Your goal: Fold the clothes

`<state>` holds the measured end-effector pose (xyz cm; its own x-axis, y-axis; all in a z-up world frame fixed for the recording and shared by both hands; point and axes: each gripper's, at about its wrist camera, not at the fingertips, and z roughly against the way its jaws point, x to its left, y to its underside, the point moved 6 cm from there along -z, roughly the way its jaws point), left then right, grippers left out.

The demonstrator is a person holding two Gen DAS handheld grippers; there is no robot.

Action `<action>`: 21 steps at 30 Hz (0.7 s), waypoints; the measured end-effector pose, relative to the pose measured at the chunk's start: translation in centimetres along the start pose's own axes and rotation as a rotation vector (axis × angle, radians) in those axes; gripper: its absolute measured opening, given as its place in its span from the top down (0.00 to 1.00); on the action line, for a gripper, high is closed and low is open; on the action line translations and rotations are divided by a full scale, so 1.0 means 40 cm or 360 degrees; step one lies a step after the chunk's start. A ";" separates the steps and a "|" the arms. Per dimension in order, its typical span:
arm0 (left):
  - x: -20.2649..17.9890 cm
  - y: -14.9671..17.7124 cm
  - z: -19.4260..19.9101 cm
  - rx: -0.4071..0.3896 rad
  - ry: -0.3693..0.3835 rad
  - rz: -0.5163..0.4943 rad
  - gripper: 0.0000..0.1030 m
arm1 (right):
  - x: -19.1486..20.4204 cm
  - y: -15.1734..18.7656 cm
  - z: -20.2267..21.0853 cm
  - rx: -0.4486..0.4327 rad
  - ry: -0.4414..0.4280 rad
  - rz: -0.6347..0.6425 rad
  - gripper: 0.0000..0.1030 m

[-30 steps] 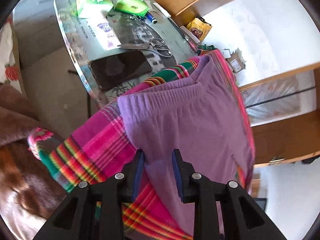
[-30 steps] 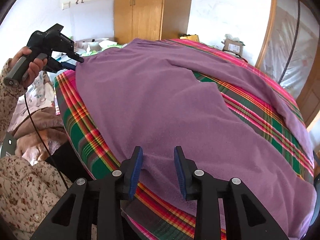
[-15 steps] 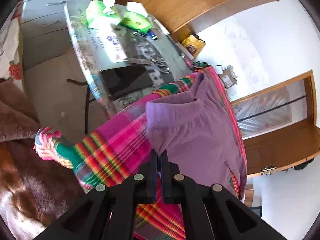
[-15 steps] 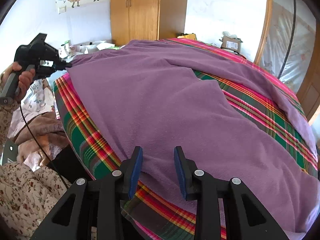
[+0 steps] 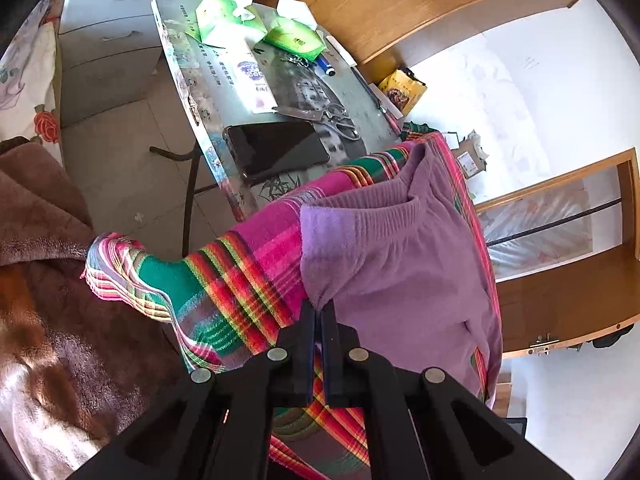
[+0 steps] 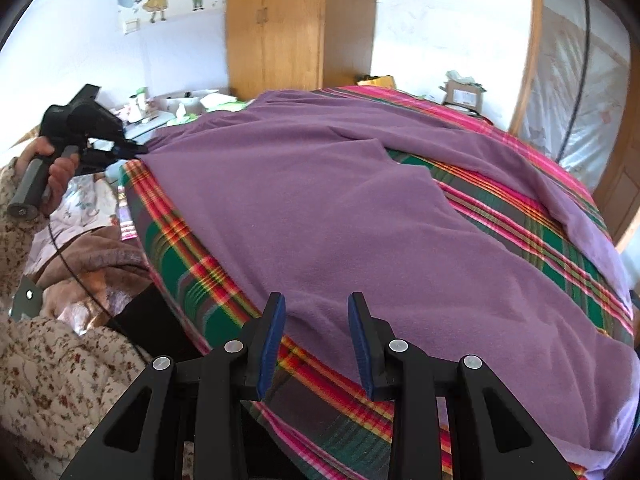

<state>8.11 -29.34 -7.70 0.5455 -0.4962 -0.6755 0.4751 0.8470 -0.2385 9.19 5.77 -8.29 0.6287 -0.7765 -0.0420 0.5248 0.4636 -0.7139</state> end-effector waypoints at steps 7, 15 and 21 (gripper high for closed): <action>0.002 0.000 -0.011 0.0027 -0.0027 -0.0005 0.97 | 0.013 0.019 -0.019 0.0050 0.0007 0.0102 0.67; -0.043 0.016 0.011 0.0020 -0.0118 -0.0134 0.92 | -0.058 0.025 0.018 -0.0010 0.0083 -0.0063 0.67; -0.058 0.015 0.073 -0.0114 -0.0193 -0.0158 0.91 | -0.200 0.068 0.092 -0.0068 0.0296 -0.0322 0.67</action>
<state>9.14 -28.26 -4.25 0.5798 -0.5939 -0.5577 0.4829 0.8019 -0.3519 7.68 14.81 -7.34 0.3952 -0.9184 -0.0206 0.6019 0.2758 -0.7494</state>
